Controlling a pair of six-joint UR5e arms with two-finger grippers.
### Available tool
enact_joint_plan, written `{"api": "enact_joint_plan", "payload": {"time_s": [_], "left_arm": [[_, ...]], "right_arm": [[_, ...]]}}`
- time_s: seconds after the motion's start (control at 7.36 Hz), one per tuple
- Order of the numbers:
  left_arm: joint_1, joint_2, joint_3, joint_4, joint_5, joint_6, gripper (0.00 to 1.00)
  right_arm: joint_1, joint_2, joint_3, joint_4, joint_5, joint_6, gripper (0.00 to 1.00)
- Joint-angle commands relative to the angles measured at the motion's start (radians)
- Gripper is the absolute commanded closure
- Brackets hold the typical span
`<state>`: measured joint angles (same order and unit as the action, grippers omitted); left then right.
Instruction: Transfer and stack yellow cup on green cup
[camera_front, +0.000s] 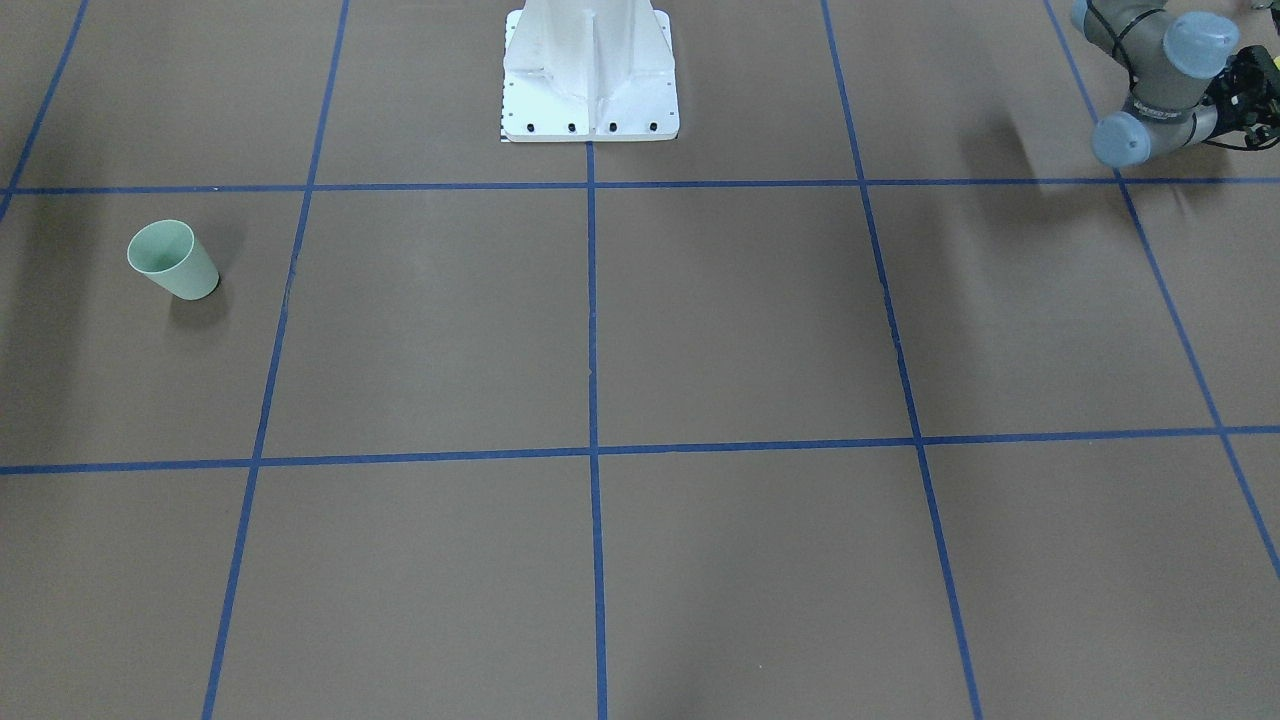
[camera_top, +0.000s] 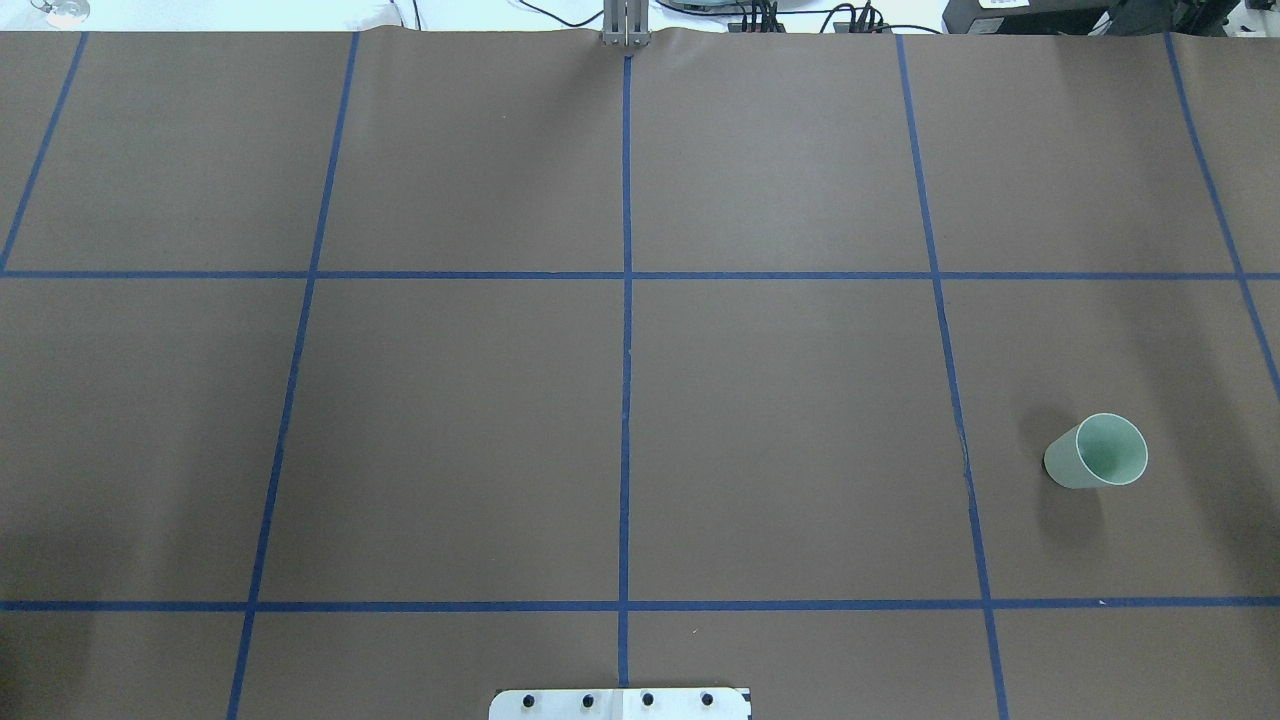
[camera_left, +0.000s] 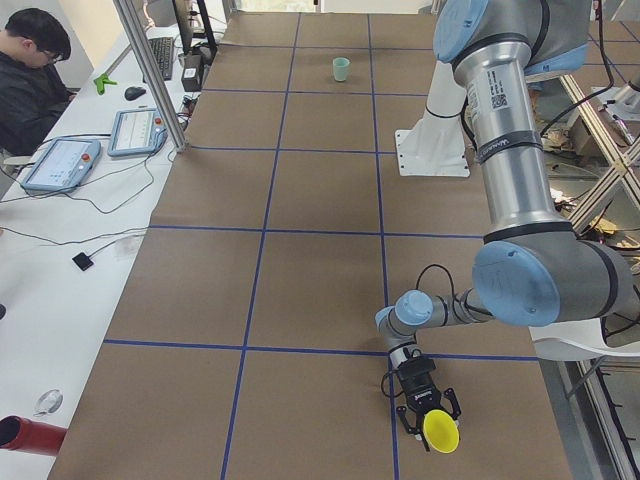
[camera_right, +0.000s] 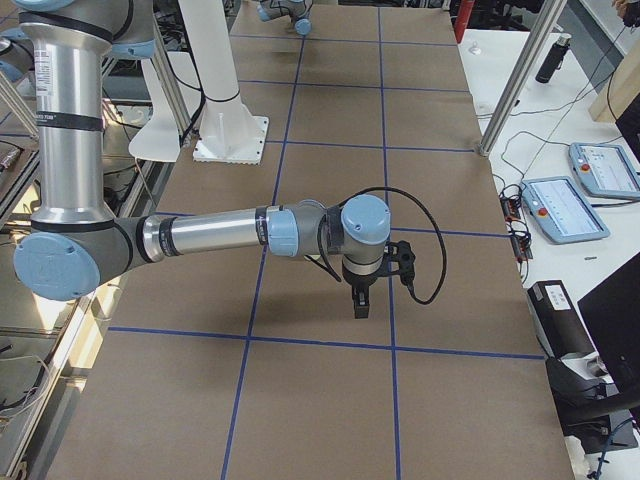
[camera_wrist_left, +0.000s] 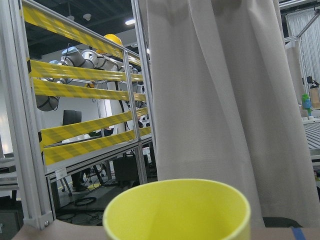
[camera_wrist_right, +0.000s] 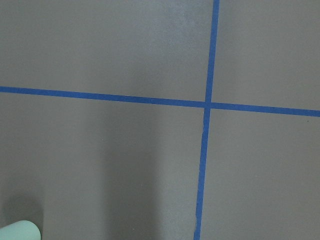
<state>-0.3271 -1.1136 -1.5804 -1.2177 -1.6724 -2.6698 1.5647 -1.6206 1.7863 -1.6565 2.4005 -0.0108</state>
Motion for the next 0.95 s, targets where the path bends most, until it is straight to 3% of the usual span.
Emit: {"api": "enact_joint_plan", "payload": {"time_s": [0.0,0.27,0.54,0.82], "left_arm": [[-0.018,0.122,-0.162,0.0,0.009,0.187,1.0],[-0.254,0.1,-0.211,0.0,0.205,0.458,1.0],[-0.612,-0.099,-0.279,0.0,0.433,0.905,1.0],[-0.711,-0.275,-0.268,-0.005,0.451,1.212,1.0]], "right_arm": [[0.0,0.007,-0.001,-0.002,0.0,0.0,0.0],[0.0,0.019,-0.004,-0.002,0.0,0.002,0.0],[0.0,0.033,-0.002,-0.005,-0.001,0.003,0.0],[0.0,0.057,-0.015,-0.008,-0.003,0.005,0.0]]}}
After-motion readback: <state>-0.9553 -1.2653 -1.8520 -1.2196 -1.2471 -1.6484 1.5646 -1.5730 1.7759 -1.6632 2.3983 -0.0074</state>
